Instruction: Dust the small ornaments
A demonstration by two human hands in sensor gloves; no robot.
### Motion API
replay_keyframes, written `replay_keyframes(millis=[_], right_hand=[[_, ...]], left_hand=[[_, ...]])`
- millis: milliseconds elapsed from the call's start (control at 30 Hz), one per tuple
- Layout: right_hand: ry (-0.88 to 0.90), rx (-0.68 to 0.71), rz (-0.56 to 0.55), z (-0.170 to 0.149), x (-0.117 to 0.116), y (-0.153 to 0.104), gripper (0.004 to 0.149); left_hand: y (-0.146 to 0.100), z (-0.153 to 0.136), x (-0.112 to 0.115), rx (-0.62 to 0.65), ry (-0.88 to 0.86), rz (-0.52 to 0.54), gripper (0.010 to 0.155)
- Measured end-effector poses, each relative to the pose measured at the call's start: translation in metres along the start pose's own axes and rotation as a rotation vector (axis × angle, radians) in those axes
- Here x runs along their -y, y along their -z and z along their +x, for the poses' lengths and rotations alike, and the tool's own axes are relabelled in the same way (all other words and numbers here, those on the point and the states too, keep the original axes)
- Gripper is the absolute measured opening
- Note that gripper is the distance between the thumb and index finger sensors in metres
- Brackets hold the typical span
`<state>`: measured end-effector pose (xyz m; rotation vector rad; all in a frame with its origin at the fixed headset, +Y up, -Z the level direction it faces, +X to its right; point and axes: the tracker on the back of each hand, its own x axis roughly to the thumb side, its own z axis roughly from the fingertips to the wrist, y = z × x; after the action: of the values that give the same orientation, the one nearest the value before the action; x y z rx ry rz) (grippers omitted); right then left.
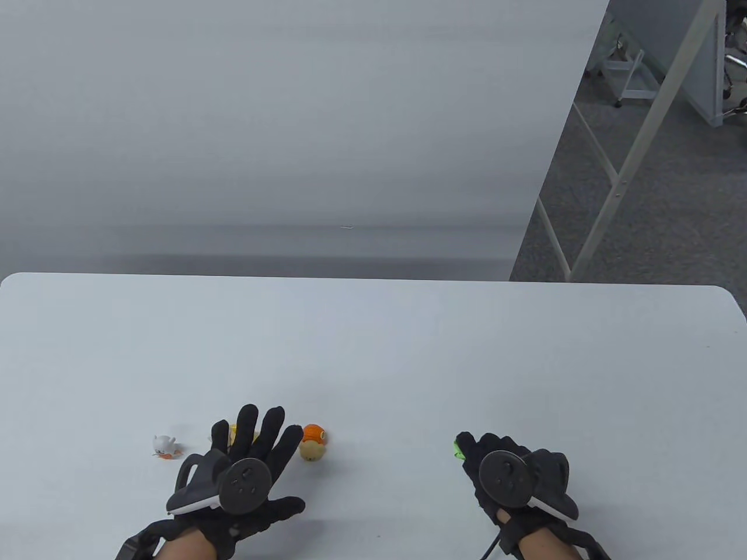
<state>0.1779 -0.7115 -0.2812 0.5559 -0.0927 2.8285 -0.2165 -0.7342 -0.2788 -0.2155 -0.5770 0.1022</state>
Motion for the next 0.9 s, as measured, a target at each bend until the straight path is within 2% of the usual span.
replay_keyframes(millis=[100,167,267,367,467,633,900], right_hand=[[0.021,0.004,-0.010,0.002,0.003,-0.002,0.041],[0.034,0.016,-0.031,0.003,0.005,-0.003,0.041],[0.045,0.022,-0.036,0.003,0.005,-0.003,0.041],[0.065,0.019,-0.042,0.001,0.006,-0.003,0.041],[0.074,0.017,-0.059,-0.001,0.006,-0.005,0.041],[0.086,0.021,-0.063,-0.004,0.005,-0.007,0.041],[0.098,0.017,-0.053,-0.007,0.004,-0.007,0.041]], left_hand=[[0.004,-0.001,-0.011,-0.002,-0.031,-0.022,0.107],[0.011,0.000,-0.025,0.000,0.010,0.038,0.109],[0.033,0.008,-0.040,-0.015,0.147,-0.012,0.109],[0.059,0.014,-0.043,-0.017,0.139,-0.048,0.106],[0.090,0.017,-0.031,-0.043,0.132,-0.118,0.103],[0.120,0.017,-0.001,-0.082,0.144,-0.223,0.101],[0.137,0.010,0.017,-0.148,0.179,-0.300,0.095]])
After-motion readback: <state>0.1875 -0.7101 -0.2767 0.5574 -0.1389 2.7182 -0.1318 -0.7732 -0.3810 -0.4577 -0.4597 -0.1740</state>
